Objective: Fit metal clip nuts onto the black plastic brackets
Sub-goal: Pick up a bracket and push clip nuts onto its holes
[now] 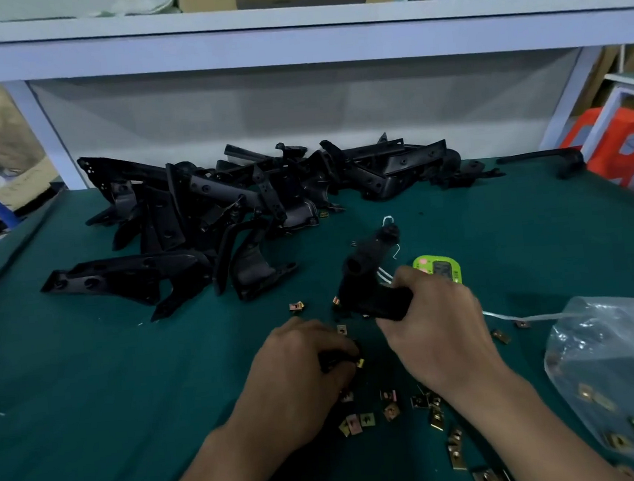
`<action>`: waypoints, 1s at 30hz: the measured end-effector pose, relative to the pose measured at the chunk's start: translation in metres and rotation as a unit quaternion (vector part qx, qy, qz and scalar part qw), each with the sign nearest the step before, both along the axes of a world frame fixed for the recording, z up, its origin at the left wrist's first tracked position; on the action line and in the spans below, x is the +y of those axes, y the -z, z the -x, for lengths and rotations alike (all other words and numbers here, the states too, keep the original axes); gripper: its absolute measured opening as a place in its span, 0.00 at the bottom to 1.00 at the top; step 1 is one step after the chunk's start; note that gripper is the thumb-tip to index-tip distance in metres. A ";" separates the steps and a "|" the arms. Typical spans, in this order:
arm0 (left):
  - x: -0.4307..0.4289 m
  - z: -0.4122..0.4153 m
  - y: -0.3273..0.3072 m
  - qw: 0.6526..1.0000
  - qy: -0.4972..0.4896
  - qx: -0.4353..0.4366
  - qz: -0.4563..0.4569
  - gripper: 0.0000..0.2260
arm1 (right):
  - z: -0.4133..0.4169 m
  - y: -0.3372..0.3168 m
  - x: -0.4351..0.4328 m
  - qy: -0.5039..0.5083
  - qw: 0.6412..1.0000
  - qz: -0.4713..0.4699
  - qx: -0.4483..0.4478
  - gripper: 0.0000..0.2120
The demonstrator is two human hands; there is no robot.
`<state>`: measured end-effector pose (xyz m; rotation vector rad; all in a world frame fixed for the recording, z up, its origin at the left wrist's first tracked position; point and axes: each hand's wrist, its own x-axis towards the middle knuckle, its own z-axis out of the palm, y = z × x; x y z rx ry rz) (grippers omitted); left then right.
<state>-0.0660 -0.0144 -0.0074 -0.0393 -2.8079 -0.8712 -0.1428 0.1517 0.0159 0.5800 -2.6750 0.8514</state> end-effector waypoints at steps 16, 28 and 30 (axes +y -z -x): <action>-0.004 -0.008 -0.009 0.975 -0.126 0.038 -0.177 0.13 | -0.004 0.006 -0.003 -0.088 0.994 -0.049 -0.034 0.17; -0.011 -0.005 -0.014 0.871 -0.099 0.001 -0.481 0.10 | 0.004 0.009 -0.003 -0.099 0.981 -0.164 0.022 0.25; -0.010 -0.006 -0.015 0.864 -0.101 0.007 -0.493 0.07 | 0.004 0.009 -0.003 -0.105 0.983 -0.150 0.013 0.23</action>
